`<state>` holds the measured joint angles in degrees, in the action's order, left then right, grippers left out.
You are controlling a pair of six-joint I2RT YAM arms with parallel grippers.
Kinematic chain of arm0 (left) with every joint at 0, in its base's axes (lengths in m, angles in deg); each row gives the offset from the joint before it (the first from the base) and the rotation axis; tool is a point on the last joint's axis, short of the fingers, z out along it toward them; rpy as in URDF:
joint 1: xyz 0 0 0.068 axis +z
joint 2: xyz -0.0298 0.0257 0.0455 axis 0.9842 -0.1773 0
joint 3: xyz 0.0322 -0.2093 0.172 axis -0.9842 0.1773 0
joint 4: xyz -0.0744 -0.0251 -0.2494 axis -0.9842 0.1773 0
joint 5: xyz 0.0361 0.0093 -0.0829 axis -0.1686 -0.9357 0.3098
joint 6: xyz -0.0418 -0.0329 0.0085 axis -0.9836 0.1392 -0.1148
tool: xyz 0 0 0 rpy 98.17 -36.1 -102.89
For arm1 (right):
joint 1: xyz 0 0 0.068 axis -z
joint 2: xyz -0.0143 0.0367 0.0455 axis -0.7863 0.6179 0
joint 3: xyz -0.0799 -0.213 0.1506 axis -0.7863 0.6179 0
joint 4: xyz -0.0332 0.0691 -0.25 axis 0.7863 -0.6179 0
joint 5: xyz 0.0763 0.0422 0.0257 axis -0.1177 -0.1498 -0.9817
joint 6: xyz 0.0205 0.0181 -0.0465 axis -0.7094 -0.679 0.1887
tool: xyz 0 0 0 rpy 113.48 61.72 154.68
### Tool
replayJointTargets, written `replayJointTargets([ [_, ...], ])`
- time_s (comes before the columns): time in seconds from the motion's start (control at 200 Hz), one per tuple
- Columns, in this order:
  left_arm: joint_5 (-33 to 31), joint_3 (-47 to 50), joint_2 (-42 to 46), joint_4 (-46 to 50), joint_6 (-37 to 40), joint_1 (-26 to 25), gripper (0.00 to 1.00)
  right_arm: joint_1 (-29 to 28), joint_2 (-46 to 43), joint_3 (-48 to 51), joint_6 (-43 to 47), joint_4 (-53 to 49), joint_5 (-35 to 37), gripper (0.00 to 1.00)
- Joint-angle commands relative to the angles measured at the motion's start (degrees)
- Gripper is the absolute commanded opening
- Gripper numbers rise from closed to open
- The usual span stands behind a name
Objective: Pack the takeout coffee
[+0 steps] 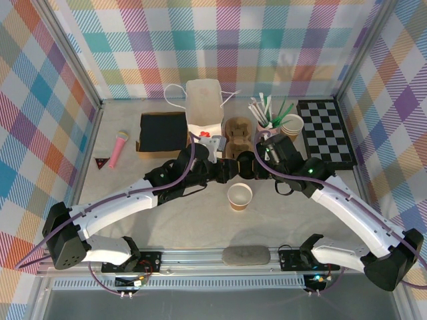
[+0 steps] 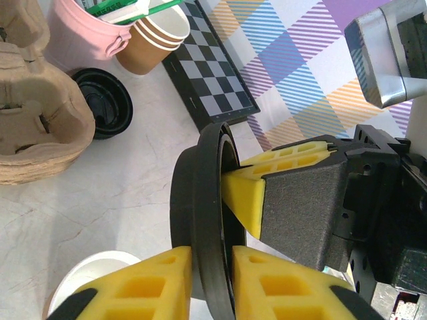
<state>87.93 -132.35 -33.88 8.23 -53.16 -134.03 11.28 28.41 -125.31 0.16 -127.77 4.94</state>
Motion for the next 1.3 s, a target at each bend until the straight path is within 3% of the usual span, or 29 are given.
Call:
replayJointTargets([
  [0.0, 1.24, -0.84, -0.36, -2.91, 0.76, -0.43, 0.19, -1.15, -0.60, -1.43, 0.04, 1.63, -0.84, 0.12],
  [0.24, 1.64, -0.75, -0.55, -3.12, 1.34, -0.43, 0.10, -1.63, -1.06, -1.54, 0.35, 1.96, -0.76, 0.12],
  [0.375, 0.72, -0.49, 0.22, -2.31, 2.68, -0.43, 0.07, -1.60, -1.15, -1.53, 0.30, 2.17, -0.93, 0.17],
  [0.54, -4.29, -0.97, 2.18, 1.69, 6.51, -0.43, 0.04, -1.63, -1.79, -2.53, 0.00, 0.78, -0.47, 0.45],
  [0.74, -12.52, -1.61, 5.18, 7.34, 12.09, -0.43, 0.02, -1.19, -4.99, -2.68, -1.39, -2.54, 1.27, 0.58],
  [0.84, -16.79, -1.63, 6.74, 9.73, 14.83, -0.52, 0.02, 1.11, -6.69, -2.54, -3.09, -4.98, -0.17, 0.60],
  [0.935, -21.06, -1.65, 8.51, 11.50, 17.67, -0.97, 0.01, 7.38, -8.29, -1.92, -4.68, -6.40, -5.47, 0.62],
  [1.07, -31.32, -1.71, 11.33, 14.38, 24.61, -4.52, 0.01, 22.12, -9.67, -0.59, -5.78, -6.04, -21.52, 0.63],
  [1.19, -45.51, -2.54, 10.93, 15.19, 33.96, -11.10, 0.01, 31.10, -8.81, -0.31, -6.94, -3.93, -33.64, 0.63],
  [1.295, -60.47, -2.68, 7.16, 10.88, 44.61, -17.96, 0.00, 33.69, -7.21, -0.14, -9.21, -0.55, -40.52, 0.63],
])
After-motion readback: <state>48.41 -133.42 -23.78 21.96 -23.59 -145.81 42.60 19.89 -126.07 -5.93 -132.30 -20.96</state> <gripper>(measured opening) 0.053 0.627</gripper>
